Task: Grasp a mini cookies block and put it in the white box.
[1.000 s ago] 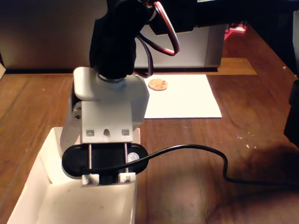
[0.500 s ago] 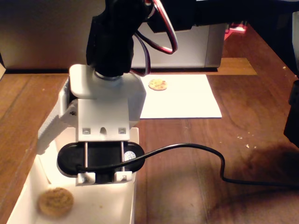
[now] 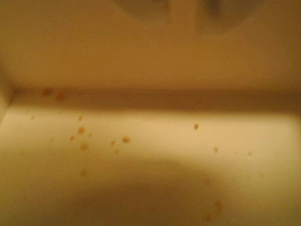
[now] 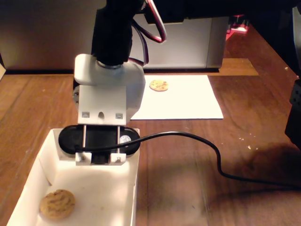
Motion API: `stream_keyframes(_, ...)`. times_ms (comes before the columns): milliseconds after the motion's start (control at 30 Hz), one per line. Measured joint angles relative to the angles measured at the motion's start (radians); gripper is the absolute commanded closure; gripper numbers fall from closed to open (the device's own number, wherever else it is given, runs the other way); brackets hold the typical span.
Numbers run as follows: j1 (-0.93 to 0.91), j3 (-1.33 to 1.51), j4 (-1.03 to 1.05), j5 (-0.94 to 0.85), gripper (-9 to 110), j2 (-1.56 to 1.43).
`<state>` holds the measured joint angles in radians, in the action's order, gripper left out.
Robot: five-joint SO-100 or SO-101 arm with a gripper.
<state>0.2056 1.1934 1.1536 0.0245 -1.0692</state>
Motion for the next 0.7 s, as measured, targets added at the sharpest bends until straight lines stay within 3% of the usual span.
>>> stream_keyframes(300,-0.003,-0.005,0.063,-0.038,102,-0.084)
stream_keyframes(700,-0.029,-0.25,0.27,-0.054,102,-0.187)
